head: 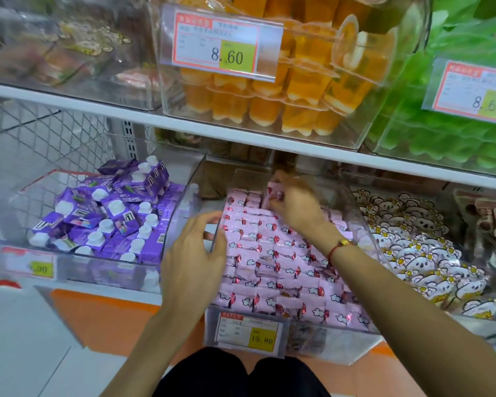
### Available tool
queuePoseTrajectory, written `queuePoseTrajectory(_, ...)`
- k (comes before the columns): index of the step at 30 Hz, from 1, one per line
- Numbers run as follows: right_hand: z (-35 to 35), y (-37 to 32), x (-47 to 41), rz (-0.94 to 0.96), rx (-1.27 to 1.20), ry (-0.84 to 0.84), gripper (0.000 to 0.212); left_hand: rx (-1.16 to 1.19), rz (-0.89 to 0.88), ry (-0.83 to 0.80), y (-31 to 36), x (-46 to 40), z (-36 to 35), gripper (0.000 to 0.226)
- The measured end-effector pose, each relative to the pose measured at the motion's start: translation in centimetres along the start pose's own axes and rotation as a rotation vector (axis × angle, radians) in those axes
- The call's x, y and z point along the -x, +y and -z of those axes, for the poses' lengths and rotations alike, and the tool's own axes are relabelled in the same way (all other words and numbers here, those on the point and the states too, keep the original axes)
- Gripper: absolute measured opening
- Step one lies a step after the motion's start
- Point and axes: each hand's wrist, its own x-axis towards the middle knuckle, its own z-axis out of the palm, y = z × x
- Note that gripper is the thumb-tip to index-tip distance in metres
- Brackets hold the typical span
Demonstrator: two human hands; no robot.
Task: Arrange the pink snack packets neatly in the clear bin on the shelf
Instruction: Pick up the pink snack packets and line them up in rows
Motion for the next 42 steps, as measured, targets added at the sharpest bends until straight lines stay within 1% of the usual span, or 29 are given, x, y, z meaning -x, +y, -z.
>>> queuePoseTrajectory(3,-1.4,0.4,0.4,-0.128,-0.097,0.004,0.03,0.057,-0.016,0.0,-0.1,0.0,-0.1,0.022)
queuePoseTrajectory(5,-2.2,0.4,0.6,-0.104,-0.028,-0.019,0.028,0.075,-0.025,0.002,-0.1,0.0,-0.2,0.022)
queuePoseTrajectory(7,-2.6,0.6,0.7,-0.069,0.028,-0.112,0.03,0.087,-0.026,-0.003,-0.2,0.1,-0.3,0.023)
queuePoseTrajectory(10,-1.8,0.9,0.5,-0.067,0.062,-0.298,0.036,0.103,-0.014,-0.036,-0.1,0.0,0.0,0.023)
queuePoseTrajectory(12,-0.9,1.2,0.3,-0.06,0.006,-0.379,0.039,0.037,-0.017,-0.066,0.1,-0.1,0.3,0.026)
queuePoseTrajectory(13,-0.3,1.3,0.5,-0.072,-0.064,-0.368,0.038,-0.015,-0.053,-0.056,0.3,-0.1,0.6,0.028)
queuePoseTrajectory(14,0.2,1.7,0.7,-0.101,-0.126,-0.315,0.036,-0.057,-0.118,-0.024,0.7,-0.2,0.8,0.03)
queuePoseTrajectory(15,0.6,2.2,0.9,-0.137,-0.146,-0.226,0.034,-0.074,-0.198,0.018,1.2,-0.5,0.9,0.031)
queuePoseTrajectory(16,1.0,2.8,1.1,-0.172,-0.117,-0.14,0.033,-0.07,-0.272,0.044,1.9,-0.8,0.8,0.031)
queuePoseTrajectory(17,1.5,3.4,1.2,-0.204,-0.068,-0.103,0.032,-0.051,-0.321,0.029,2.7,-1.3,0.5,0.031)
queuePoseTrajectory(19,2.0,4.2,1.6,-0.246,-0.031,-0.145,0.029,-0.011,-0.338,-0.105,4.5,-2.7,-1.3,0.03)
queuePoseTrajectory(21,2.0,4.3,2.2,-0.234,-0.016,-0.197,0.027,-0.038,-0.317,-0.263,5.9,-4.9,-3.8,0.03)
queuePoseTrajectory(25,1.0,4.0,3.3,-0.155,0.026,-0.121,0.028,-0.268,-0.268,-0.564,6.6,-9.3,-8.3,0.035)
queuePoseTrajectory(27,0.4,4.0,3.4,-0.119,0.094,-0.114,0.031,-0.343,-0.241,-0.661,6.0,-10.2,-9.5,0.032)
queuePoseTrajectory(28,0.3,4.1,3.4,-0.115,0.11,-0.118,0.032,-0.364,-0.234,-0.673,5.6,-10.4,-9.9,0.03)
queuePoseTrajectory(30,0.2,4.5,3.3,-0.118,0.112,-0.133,0.033,-0.387,-0.241,-0.644,5.1,-10.6,-10.4,0.029)
queuePoseTrajectory(33,0.0,4.7,3.3,-0.1,0.12,-0.148,0.032,-0.422,-0.274,-0.614,5.1,-11.0,-10.8,0.031)
queuePoseTrajectory(36,-0.3,4.7,3.4,-0.108,0.148,-0.142,0.034,-0.463,-0.326,-0.6,5.2,-11.2,-10.7,0.027)
queuePoseTrajectory(39,-0.5,4.7,3.7,-0.124,0.169,-0.122,0.035,-0.427,-0.355,-0.615,5.3,-11.5,-10.6,0.024)
queuePoseTrajectory(42,-0.4,4.4,3.9,-0.148,0.145,-0.112,0.036,-0.35,-0.307,-0.68,5.7,-12.2,-10.1,0.022)
